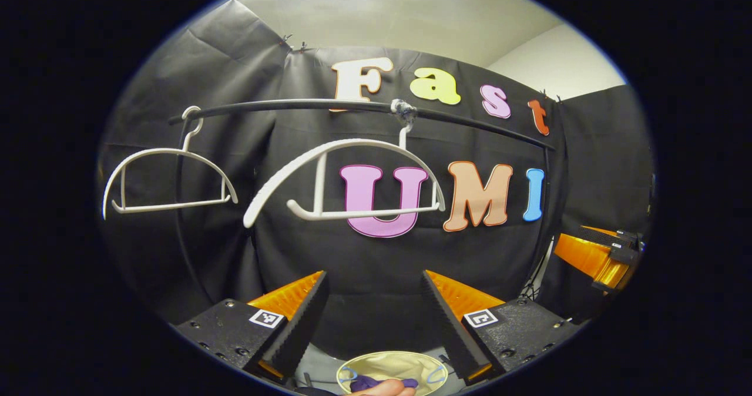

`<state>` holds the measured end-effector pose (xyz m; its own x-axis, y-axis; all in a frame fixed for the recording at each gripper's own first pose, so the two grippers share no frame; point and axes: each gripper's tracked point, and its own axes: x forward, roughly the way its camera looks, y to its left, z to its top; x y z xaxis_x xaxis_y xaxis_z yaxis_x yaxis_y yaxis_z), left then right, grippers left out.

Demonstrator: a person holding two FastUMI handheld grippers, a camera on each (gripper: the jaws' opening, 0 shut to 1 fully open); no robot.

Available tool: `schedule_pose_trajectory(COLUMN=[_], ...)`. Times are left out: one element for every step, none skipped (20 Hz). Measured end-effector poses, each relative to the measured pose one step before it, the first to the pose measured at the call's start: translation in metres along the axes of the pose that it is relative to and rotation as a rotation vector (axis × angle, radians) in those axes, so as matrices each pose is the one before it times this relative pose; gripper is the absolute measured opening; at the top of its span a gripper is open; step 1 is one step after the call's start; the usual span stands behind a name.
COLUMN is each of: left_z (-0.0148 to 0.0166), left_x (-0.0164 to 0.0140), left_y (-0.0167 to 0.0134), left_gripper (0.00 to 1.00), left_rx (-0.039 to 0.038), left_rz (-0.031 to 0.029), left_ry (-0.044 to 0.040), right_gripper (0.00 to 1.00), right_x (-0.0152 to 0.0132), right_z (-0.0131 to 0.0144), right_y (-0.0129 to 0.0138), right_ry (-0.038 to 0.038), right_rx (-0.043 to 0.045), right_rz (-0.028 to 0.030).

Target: Grasp the clothes on the hanger with both hands and then place them into the laundry hamper below.

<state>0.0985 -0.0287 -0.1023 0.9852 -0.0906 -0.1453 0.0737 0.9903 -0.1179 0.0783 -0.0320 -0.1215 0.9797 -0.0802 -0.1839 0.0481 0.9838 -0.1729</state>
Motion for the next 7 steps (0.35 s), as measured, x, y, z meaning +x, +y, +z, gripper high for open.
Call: schedule_pose_trajectory(left_z=[0.00043,0.00018,0.00013,-0.00149,0.00425,0.002,-0.00019], left_x=[-0.00088,-0.00237,-0.00211,-0.00342,-0.0016,-0.00123,-0.00039], left_y=[-0.0072,-0.0066,-0.00764,-0.00963,-0.01137,-0.00946,-0.00714], left_gripper=[0.92,0.92,0.92,0.92,0.92,0.93,0.91], left_rx=[0.00279,0.00209,-0.00523,-0.01001,-0.00255,0.00625,0.00935], left_rz=[-0.0038,-0.00659,-0.0079,-0.01265,-0.0177,-0.01211,0.00083], left_ry=[-0.0031,-0.00123,0.0009,0.00315,-0.0199,-0.01461,-0.00167], right_gripper=[1.0,1.0,0.99,0.99,1.0,0.99,0.99], right_x=[-0.00253,-0.00486,-0.00418,-0.007,-0.00466,-0.00591,-0.00586], right_z=[-0.00106,0.00077,0.00018,-0.00049,0.0037,0.00448,0.00312], right_y=[0.0052,-0.00381,-0.00989,-0.00907,-0.00884,-0.00719,-0.00679], right_ry=[-0.00605,-0.00907,0.00383,0.00347,-0.01484,-0.01366,-0.01121], right_rx=[0.02127,-0.00313,-0.00495,0.00423,-0.00081,-0.00878,0.00253], right_rz=[0.03753,0.00791,-0.00839,-0.00977,-0.01644,-0.00614,-0.00192])
